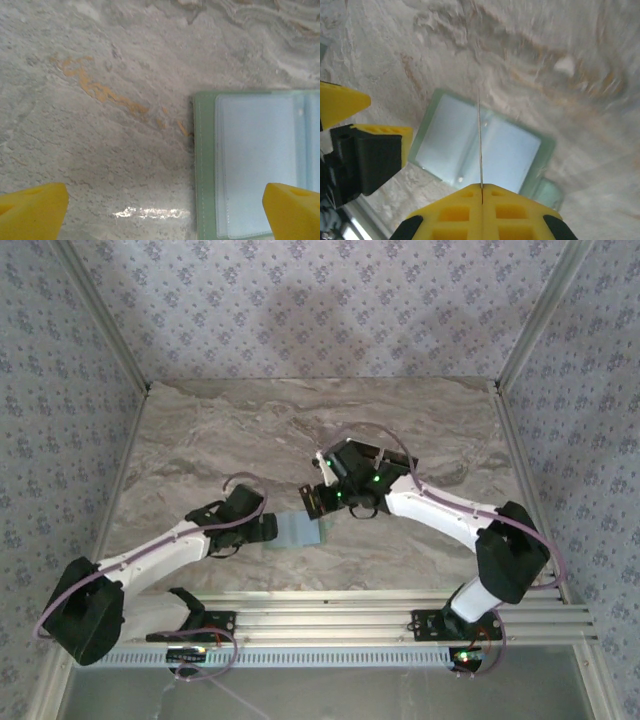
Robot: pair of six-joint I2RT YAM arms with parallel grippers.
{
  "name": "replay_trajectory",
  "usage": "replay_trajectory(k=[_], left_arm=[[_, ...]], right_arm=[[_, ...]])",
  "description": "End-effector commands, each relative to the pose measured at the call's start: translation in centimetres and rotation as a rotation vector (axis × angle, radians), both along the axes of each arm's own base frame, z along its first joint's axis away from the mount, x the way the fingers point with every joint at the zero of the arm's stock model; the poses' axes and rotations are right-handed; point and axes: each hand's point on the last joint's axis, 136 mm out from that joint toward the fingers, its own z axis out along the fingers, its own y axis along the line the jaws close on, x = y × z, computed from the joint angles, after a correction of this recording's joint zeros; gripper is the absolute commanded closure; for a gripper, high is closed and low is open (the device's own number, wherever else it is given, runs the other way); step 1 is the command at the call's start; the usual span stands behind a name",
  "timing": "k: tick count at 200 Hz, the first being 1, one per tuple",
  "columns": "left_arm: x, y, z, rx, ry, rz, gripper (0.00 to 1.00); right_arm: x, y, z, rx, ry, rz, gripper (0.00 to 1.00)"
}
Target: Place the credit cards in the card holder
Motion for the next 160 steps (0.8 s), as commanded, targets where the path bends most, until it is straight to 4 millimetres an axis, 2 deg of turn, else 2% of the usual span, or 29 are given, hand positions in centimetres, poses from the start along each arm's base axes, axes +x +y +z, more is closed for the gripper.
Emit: replay_trajectory(k=[1,27,65,95,160], left_arm=[[0.1,-0.1,0.6,0.061,-0.005,-0.032,0.00],[0.1,-0.2,0.6,0.106,-0.010,-0.047,0.00],[0.3,-0.3,0.4,0.139,-0.011,-0.056,0.00],[0.4,-0.4,-0.1,0.152,-0.008,-0.059,0.00],[0.8,-0.5,-1.0,0.170,0.002,-0.058,0.00]], right_arm=[[-0.8,1.8,0.0,0.158,0.105,-0.113,1.00],[-1.4,2.0,-1.8,0.192,0.157,-0.152,1.00],[-1.8,3.0,-2.3,0.237,0.185,-0.171,1.00],[-1.8,3.6,-3.6,0.233,0.212,-0.171,1.00],[-2.2,2.4,-6.3,0.189,0.235,-0.197,1.00]])
